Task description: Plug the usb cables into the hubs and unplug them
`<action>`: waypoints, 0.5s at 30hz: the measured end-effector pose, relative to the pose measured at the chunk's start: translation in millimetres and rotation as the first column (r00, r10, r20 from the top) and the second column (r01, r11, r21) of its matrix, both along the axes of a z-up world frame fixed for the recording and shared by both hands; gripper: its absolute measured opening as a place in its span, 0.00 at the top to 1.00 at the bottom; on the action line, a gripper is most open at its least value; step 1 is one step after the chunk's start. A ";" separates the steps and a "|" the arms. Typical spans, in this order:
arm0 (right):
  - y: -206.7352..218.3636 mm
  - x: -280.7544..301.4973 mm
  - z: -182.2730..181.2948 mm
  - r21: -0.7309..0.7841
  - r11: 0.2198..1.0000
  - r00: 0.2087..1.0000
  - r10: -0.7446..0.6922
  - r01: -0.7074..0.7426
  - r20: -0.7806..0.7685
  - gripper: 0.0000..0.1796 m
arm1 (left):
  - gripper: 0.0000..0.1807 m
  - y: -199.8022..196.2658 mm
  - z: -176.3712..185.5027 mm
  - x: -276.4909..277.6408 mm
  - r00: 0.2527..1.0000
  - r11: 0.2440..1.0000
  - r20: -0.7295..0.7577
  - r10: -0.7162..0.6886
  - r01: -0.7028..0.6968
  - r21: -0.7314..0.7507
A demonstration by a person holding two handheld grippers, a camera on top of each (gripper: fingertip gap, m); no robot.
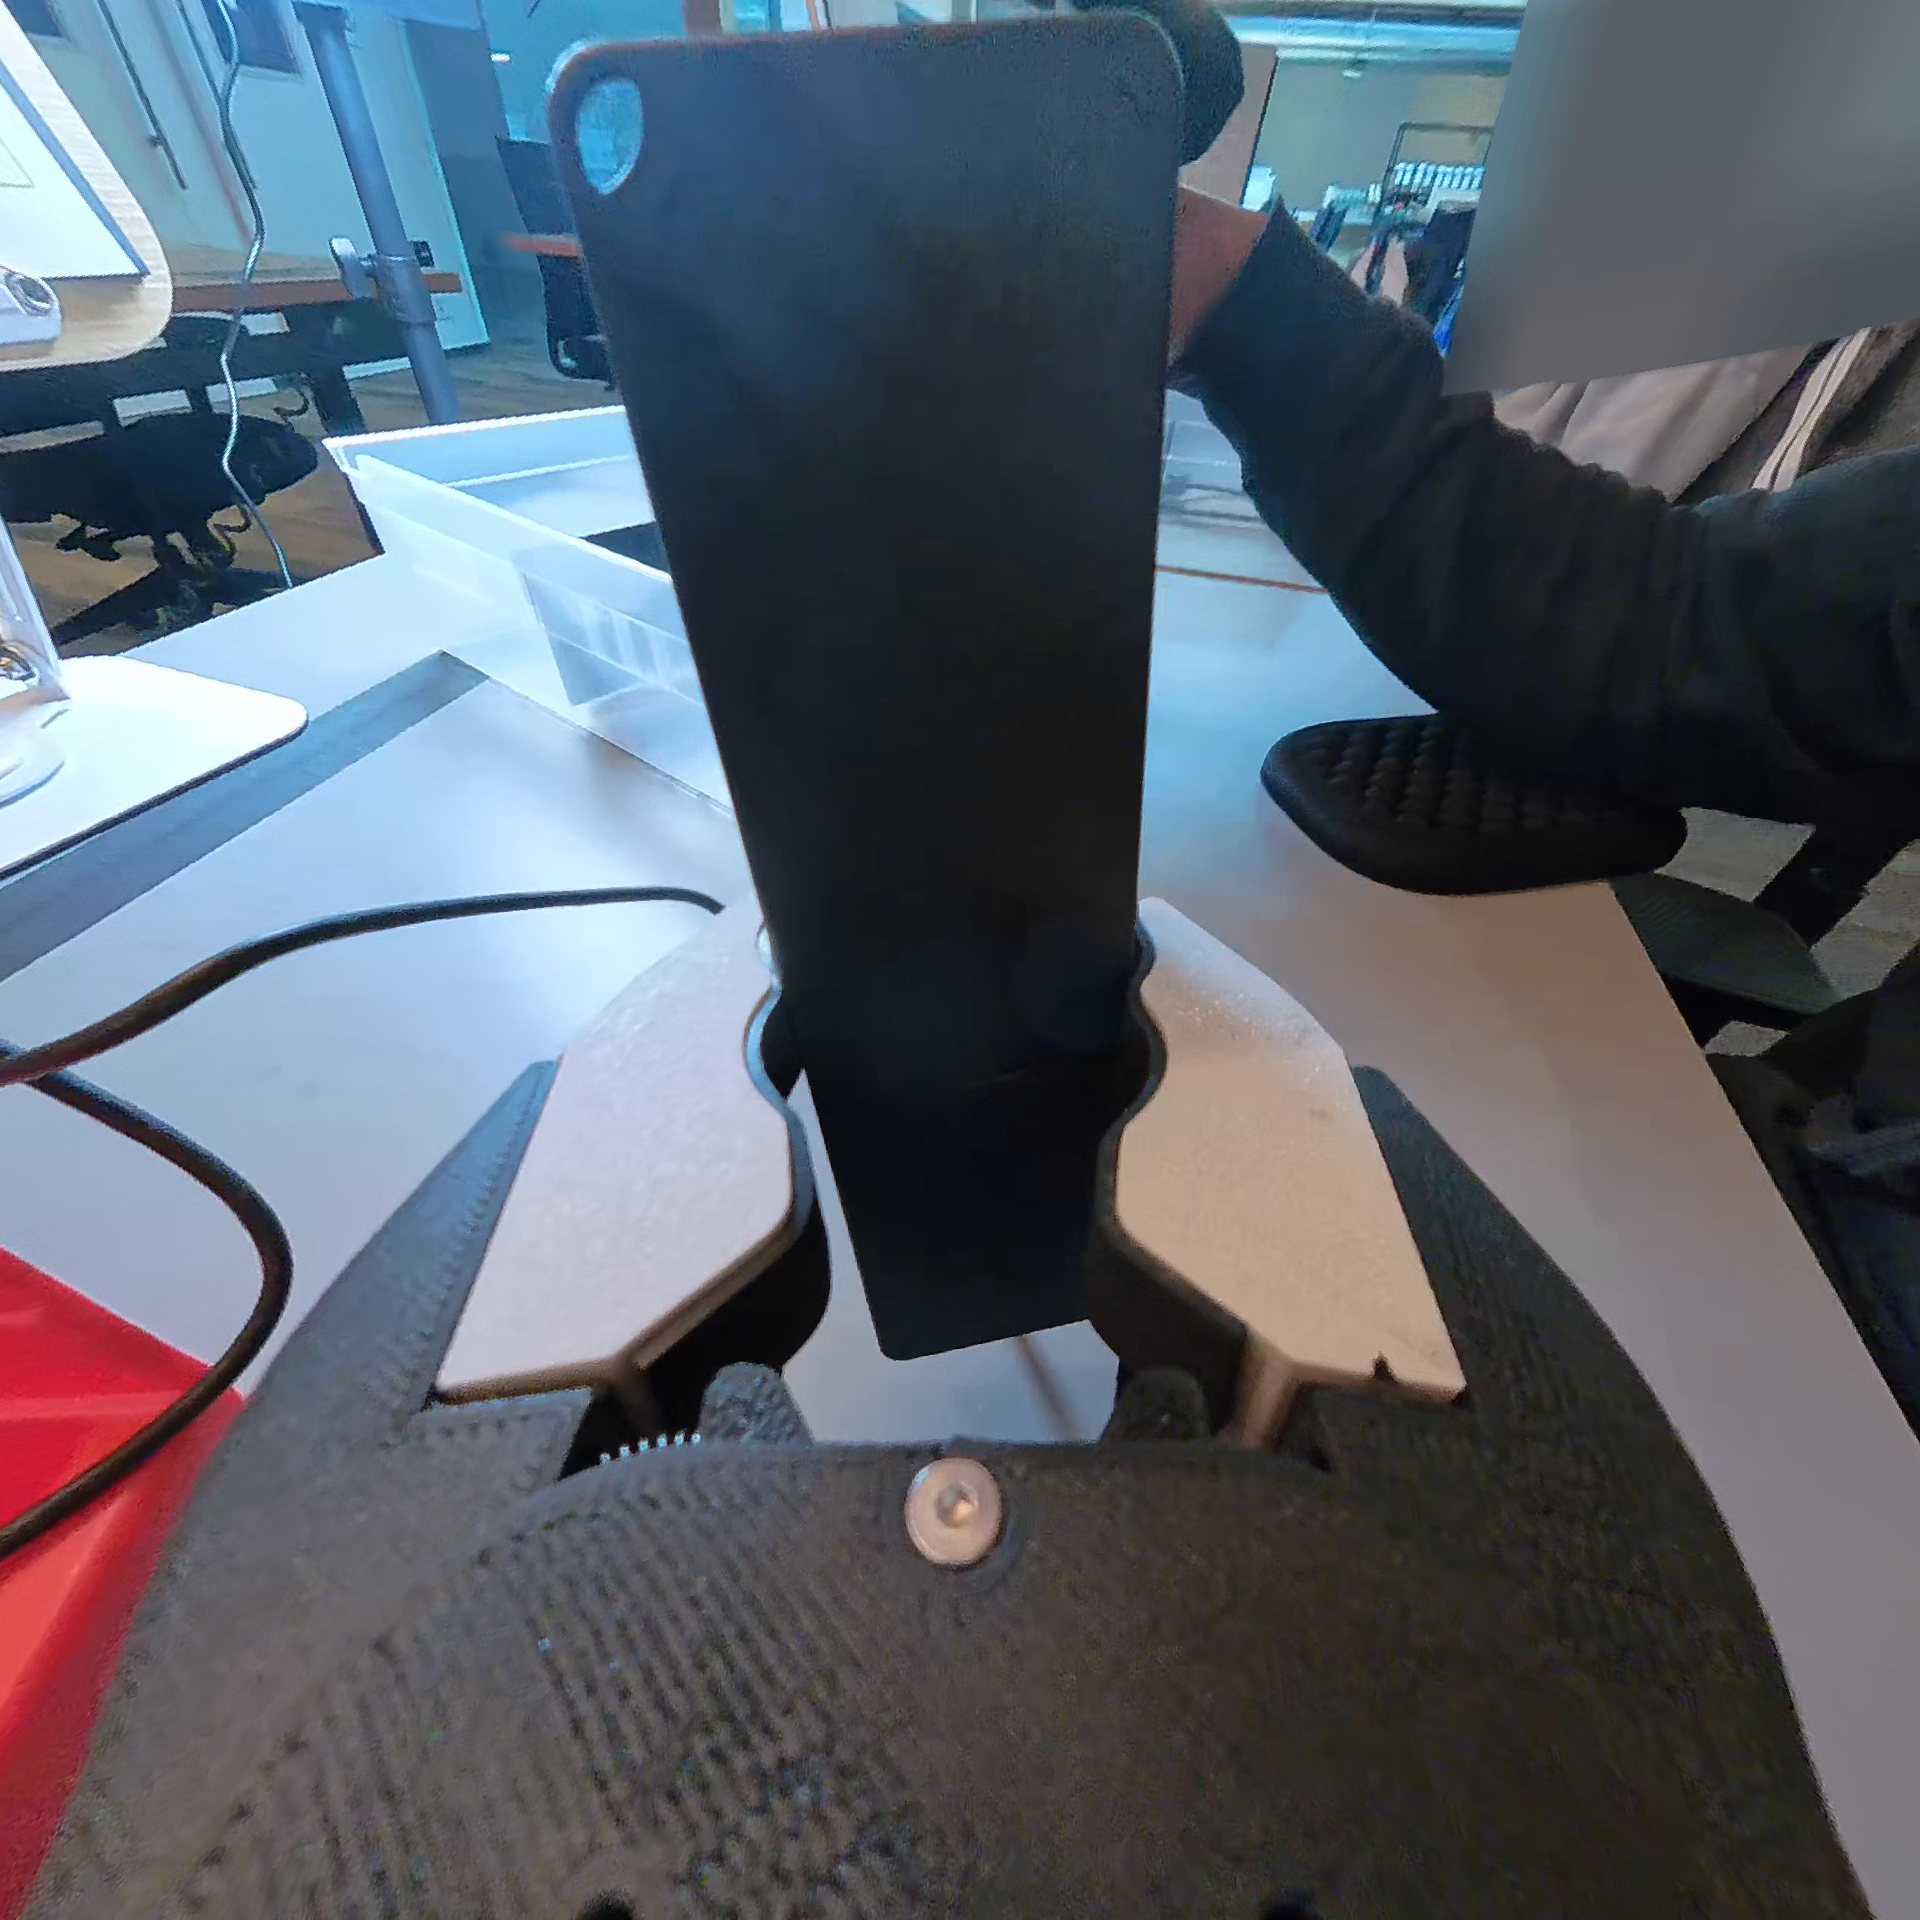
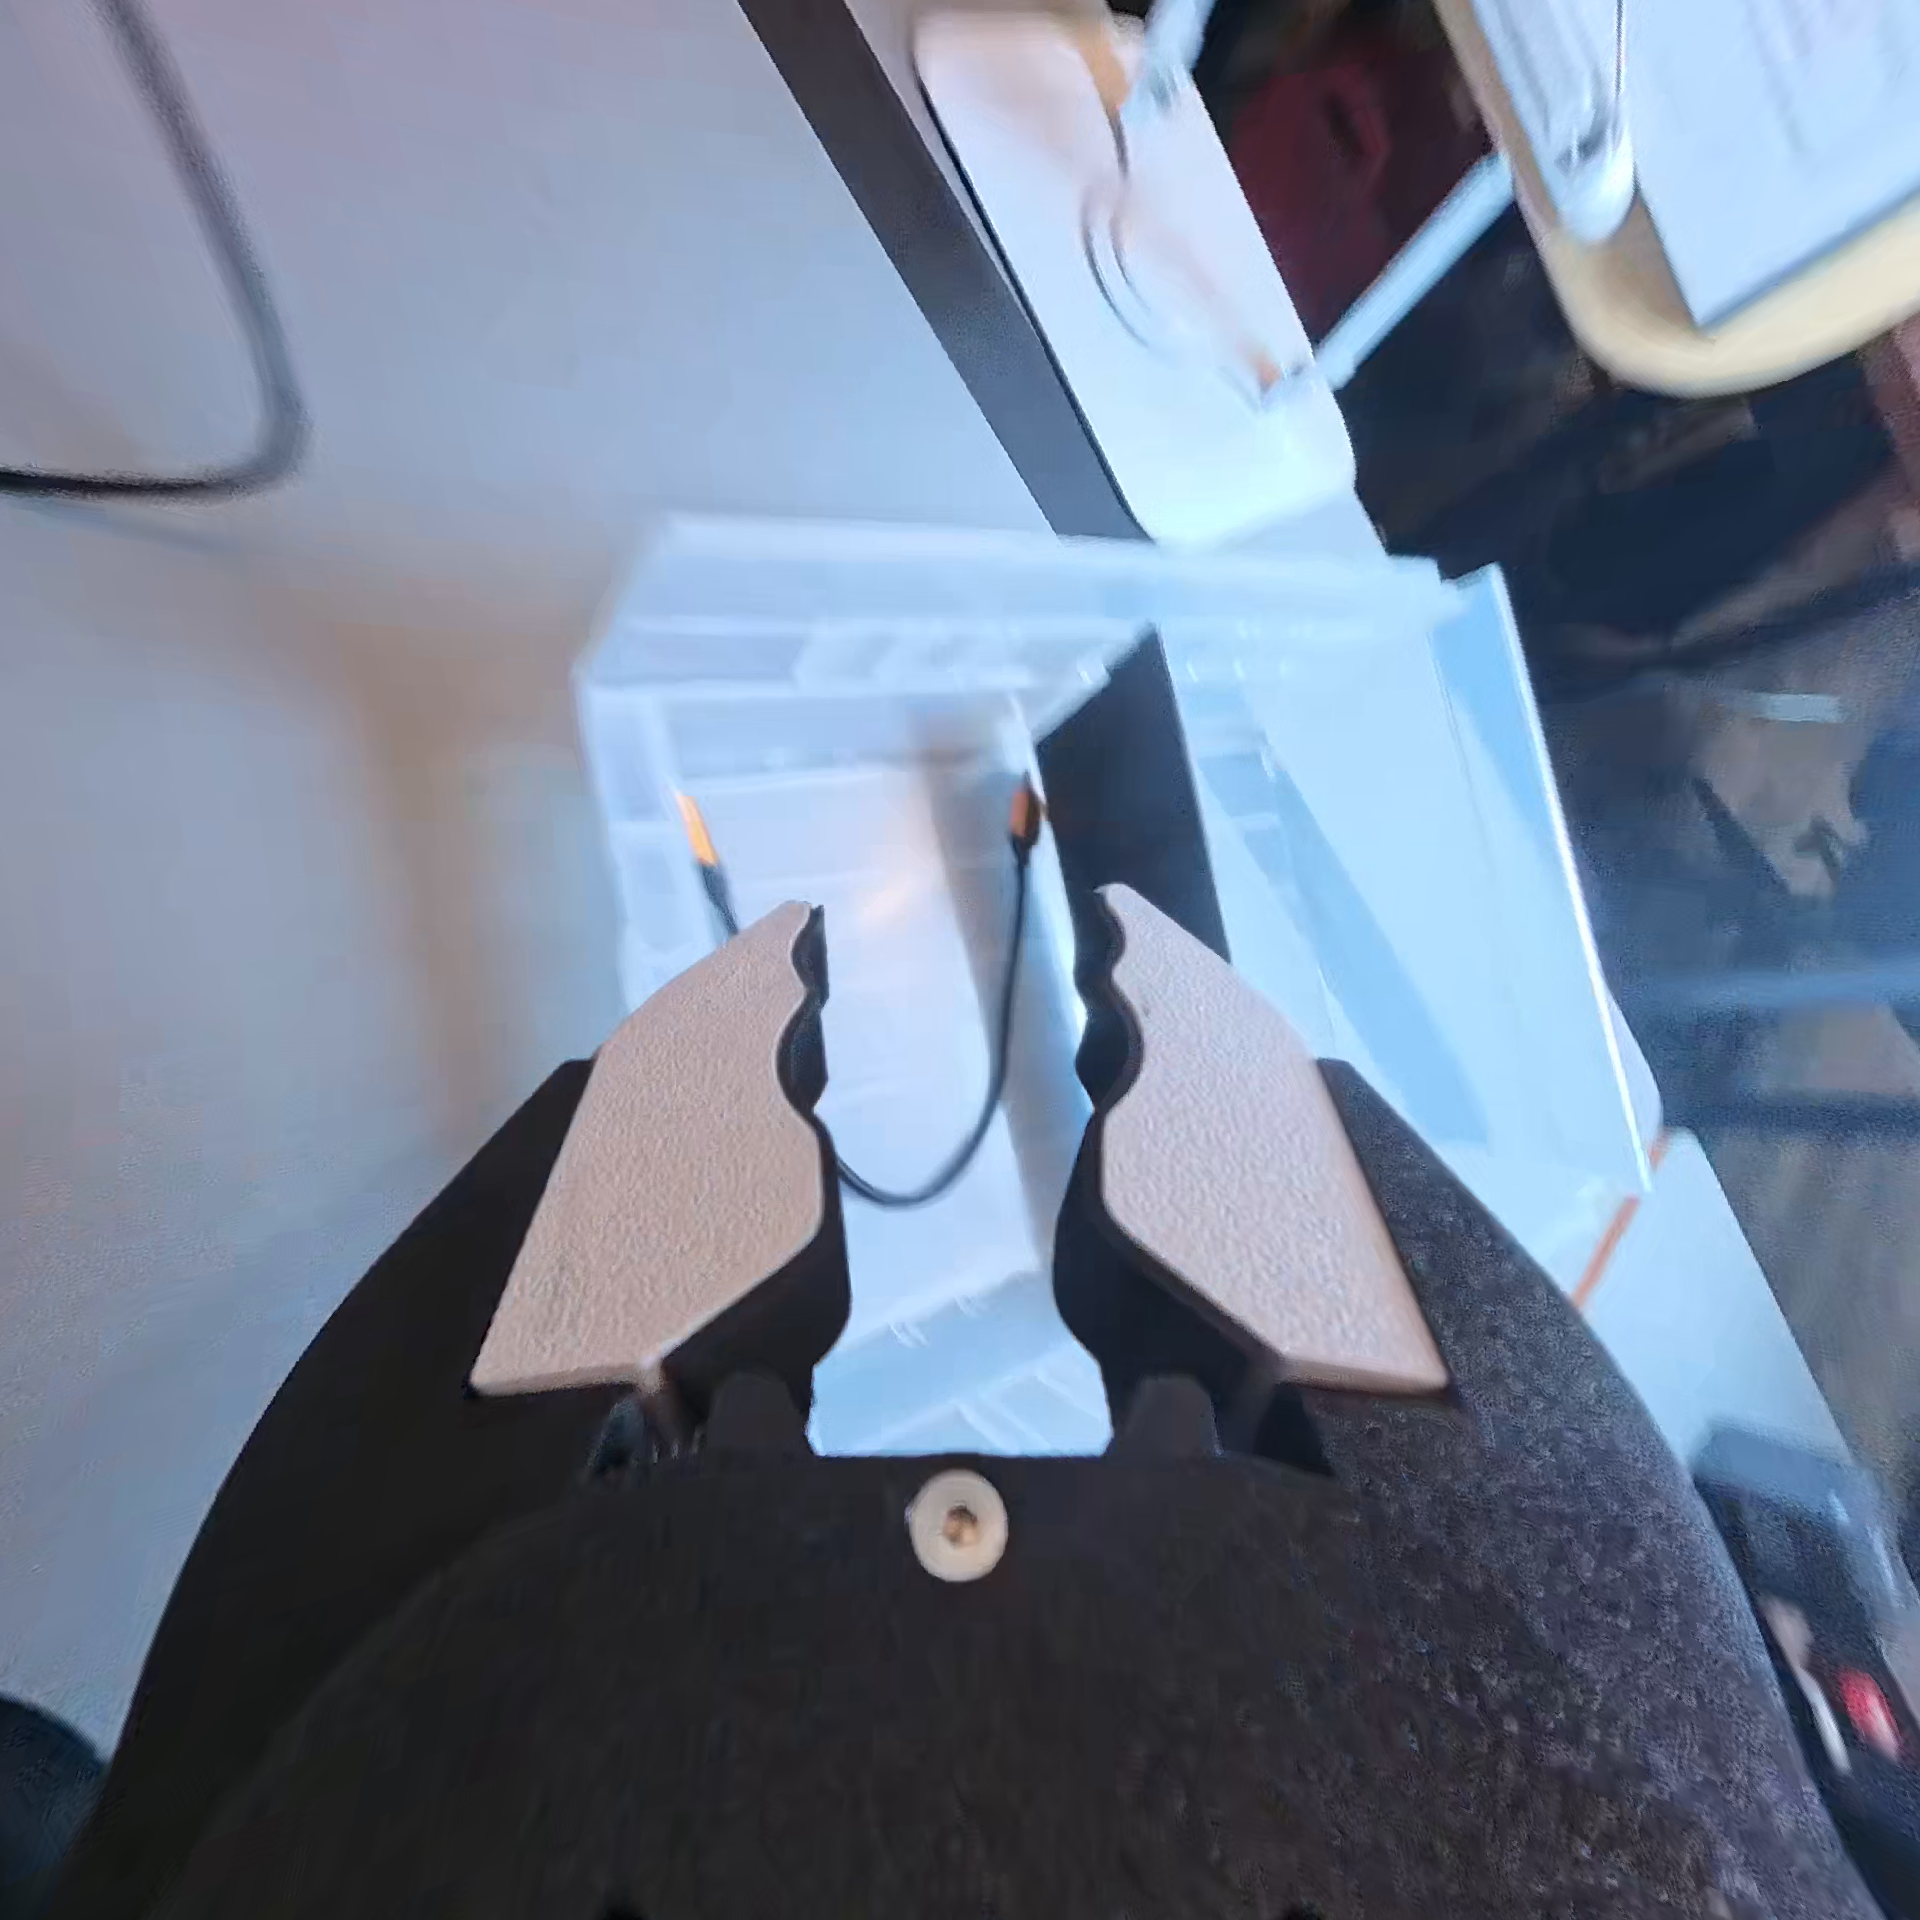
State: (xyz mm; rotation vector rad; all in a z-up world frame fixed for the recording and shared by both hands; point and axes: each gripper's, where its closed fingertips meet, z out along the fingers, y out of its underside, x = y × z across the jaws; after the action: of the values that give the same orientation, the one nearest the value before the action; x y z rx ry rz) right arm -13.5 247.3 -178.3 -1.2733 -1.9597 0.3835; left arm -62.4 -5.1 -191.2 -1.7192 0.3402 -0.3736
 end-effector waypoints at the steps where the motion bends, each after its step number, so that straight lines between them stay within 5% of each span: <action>1: -17.5 -3.0 7.5 -0.034 0.997 0.997 0.064 -0.065 -0.031 0.74 | 0.67 -0.2 1.2 0.2 1.000 1.000 0.012 -0.004 0.004 0.007; 4: -78.4 -15.9 30.4 -0.118 0.957 0.959 0.246 -0.263 -0.140 0.74 | 0.67 -0.4 3.4 1.5 0.999 1.000 0.047 -0.023 0.022 0.018; 8: -178.0 -26.1 40.9 -0.269 0.797 0.838 0.483 -0.541 -0.253 0.73 | 0.67 -4.2 8.3 9.9 0.992 0.996 0.093 -0.088 0.085 0.041; 15: -287.8 -41.7 17.9 -0.507 0.564 0.753 0.559 -0.652 -0.348 0.58 | 0.68 -11.2 0.1 43.0 0.962 0.967 0.102 -0.253 0.256 -0.012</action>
State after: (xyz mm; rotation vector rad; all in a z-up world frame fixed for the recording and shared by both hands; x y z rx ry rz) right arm -55.2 -40.5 -160.4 -0.8018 -2.1788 1.5289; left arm -19.4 -16.3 -191.1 -1.6776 0.4876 -0.6516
